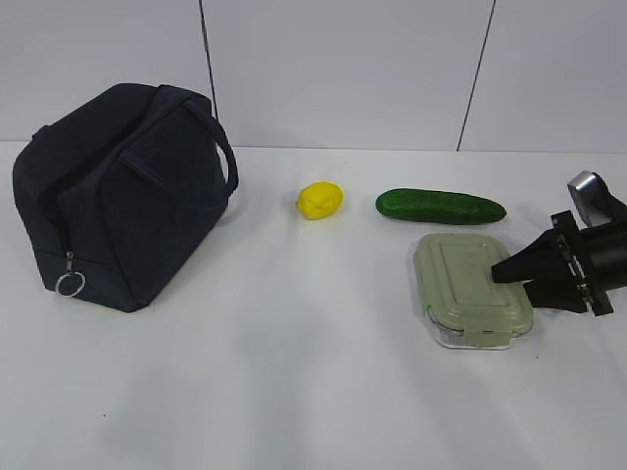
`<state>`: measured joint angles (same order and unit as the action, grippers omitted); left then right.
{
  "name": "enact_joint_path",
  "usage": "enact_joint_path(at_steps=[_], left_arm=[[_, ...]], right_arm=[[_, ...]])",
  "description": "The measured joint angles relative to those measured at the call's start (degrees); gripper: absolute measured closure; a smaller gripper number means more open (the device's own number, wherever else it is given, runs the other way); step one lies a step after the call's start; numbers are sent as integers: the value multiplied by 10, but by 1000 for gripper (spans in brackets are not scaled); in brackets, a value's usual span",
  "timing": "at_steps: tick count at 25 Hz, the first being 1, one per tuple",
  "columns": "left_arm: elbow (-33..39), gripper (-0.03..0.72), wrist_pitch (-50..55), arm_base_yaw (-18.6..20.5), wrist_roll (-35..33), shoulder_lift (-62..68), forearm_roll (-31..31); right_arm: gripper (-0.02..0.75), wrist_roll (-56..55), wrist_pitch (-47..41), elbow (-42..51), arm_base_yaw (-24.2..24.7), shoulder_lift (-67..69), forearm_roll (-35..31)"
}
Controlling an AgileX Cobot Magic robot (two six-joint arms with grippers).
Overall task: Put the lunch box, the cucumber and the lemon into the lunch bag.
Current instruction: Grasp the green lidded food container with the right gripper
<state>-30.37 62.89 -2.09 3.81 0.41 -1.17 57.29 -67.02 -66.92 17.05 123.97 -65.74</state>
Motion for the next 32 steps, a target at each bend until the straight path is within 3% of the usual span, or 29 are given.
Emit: enact_joint_path(at_steps=[32], left_arm=[[0,275,0,0,0,0,-1]], right_arm=[[378,0,0,0,0,0,-1]])
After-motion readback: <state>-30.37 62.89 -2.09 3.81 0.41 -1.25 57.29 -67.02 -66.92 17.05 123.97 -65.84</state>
